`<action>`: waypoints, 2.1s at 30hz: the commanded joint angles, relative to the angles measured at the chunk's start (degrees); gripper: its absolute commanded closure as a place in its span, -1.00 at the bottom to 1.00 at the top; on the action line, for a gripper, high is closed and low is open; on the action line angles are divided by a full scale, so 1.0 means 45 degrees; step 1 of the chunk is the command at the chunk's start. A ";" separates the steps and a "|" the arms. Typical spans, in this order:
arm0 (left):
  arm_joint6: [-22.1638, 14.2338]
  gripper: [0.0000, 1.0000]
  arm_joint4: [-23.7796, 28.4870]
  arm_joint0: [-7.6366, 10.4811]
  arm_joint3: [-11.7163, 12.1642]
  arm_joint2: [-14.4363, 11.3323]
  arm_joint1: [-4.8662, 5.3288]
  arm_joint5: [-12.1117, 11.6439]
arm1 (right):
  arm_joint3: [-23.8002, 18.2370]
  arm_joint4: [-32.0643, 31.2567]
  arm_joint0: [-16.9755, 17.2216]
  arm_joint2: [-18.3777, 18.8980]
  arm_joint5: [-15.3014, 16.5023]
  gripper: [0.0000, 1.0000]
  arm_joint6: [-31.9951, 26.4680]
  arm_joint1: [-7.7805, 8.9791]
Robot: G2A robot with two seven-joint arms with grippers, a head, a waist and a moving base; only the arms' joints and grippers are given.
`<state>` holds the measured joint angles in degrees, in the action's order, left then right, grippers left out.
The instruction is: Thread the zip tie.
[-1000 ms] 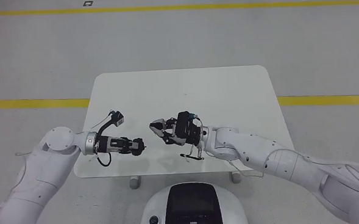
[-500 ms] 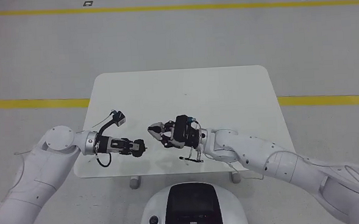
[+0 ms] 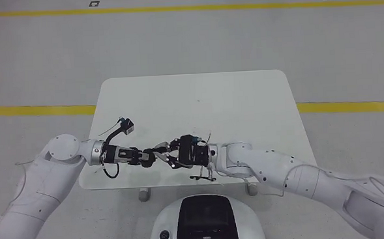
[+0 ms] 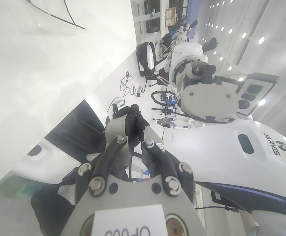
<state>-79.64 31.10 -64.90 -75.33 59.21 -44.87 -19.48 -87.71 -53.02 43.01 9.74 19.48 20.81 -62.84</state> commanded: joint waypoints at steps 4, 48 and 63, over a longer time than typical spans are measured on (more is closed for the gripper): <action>0.0000 1.00 0.0000 0.0000 0.0000 0.0000 0.0000 0.0000 | -0.0015 -0.0081 -0.0005 0.0000 0.0000 1.00 -0.0038 -0.0020; 0.0000 1.00 0.0000 0.0000 0.0000 0.0000 0.0000 0.0000 | 0.0964 -0.1163 0.0084 0.0000 0.0000 1.00 0.0631 -0.0734; 0.0000 1.00 0.0000 0.0000 0.0000 0.0000 0.0000 0.0000 | 0.1162 -0.1119 0.0050 0.0000 0.0000 1.00 0.0509 -0.0816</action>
<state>-79.64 31.10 -64.90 -75.33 59.21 -44.87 -19.48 -82.55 -58.07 43.24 9.74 19.48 23.07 -66.49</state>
